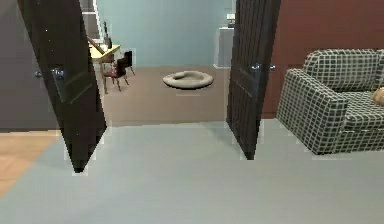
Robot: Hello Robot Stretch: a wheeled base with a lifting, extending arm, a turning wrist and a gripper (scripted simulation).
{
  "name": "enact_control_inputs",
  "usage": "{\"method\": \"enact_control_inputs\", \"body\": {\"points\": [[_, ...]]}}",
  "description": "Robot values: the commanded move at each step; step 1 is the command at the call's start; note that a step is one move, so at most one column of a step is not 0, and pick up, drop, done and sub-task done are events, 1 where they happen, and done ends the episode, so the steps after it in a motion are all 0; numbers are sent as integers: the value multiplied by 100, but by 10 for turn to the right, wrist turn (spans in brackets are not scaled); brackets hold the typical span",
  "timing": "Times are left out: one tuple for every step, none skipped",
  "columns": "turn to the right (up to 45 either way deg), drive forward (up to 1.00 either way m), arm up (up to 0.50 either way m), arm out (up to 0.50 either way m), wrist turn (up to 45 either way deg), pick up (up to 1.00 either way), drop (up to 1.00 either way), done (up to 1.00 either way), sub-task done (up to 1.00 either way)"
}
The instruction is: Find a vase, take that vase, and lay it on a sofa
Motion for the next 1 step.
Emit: {"method": "enact_control_inputs", "body": {"points": [[0,5,0,0,0,0,0,0,0]]}}
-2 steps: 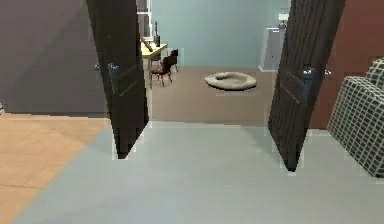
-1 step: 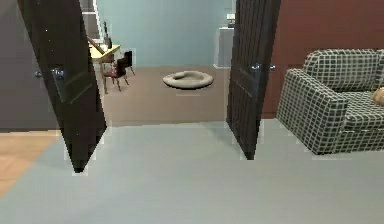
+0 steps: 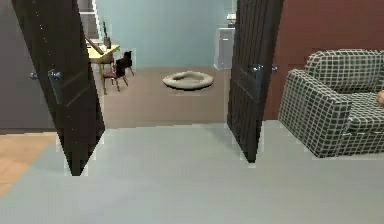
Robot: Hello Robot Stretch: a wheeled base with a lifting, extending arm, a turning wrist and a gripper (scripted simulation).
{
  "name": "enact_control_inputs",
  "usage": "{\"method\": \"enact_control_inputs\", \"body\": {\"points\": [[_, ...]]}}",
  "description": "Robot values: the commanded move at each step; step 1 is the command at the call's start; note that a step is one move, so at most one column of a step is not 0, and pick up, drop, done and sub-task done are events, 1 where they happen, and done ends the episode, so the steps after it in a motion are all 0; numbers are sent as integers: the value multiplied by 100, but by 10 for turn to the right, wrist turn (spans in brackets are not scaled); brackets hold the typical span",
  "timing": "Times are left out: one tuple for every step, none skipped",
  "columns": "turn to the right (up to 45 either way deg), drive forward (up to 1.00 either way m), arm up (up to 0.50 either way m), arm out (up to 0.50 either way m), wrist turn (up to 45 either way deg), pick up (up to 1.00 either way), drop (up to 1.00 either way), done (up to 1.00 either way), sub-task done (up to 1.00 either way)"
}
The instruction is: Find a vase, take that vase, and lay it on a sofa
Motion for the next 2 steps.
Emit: {"method": "enact_control_inputs", "body": {"points": [[450,0,0,0,0,0,0,0,0],[90,0,0,0,0,0,0,0,0]]}}
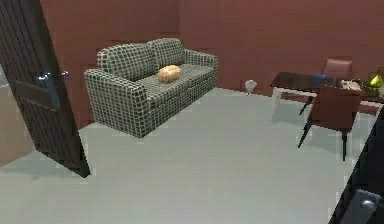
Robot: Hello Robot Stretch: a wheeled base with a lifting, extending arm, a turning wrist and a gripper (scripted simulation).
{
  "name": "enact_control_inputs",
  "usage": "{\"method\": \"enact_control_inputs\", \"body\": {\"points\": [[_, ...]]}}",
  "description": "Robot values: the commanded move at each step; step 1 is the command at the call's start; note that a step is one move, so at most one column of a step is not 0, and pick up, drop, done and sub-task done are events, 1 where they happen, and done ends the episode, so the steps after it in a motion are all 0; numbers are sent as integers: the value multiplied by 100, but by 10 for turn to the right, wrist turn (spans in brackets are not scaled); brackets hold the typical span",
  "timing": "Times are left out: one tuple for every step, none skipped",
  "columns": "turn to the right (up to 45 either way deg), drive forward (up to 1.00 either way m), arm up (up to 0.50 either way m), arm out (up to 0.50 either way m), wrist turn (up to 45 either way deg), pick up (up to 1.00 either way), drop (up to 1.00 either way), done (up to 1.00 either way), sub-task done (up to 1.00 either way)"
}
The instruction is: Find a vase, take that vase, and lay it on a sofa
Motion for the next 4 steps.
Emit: {"method": "enact_control_inputs", "body": {"points": [[0,15,0,0,0,0,0,0,0],[90,0,0,0,0,0,0,0,0],[0,95,0,0,0,0,0,0,0],[450,0,0,0,0,0,0,0,0]]}}
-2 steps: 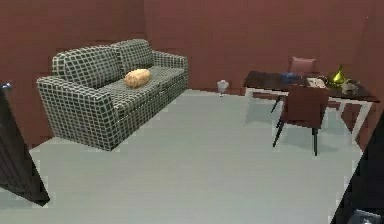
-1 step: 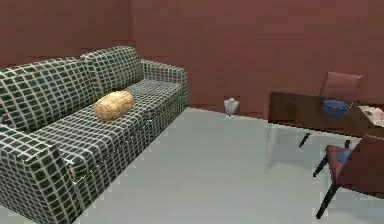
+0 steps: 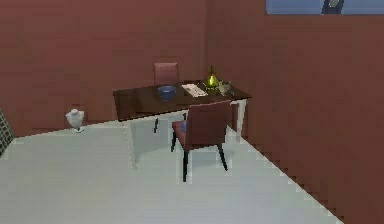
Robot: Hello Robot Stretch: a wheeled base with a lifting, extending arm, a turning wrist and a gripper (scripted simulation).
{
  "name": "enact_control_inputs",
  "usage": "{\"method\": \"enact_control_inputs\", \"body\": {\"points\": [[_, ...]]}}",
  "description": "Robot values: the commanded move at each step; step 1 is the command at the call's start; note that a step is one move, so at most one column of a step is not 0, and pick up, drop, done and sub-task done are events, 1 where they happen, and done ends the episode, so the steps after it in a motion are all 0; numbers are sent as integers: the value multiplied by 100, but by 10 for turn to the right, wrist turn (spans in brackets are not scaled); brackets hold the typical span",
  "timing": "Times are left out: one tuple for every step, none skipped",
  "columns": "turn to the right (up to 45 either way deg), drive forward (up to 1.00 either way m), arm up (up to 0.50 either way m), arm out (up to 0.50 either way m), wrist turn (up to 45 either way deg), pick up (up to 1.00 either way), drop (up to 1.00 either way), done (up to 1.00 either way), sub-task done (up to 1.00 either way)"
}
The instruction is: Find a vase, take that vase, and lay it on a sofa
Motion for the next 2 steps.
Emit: {"method": "enact_control_inputs", "body": {"points": [[30,0,0,0,0,0,0,0,0],[0,5,0,0,0,0,0,0,0]]}}
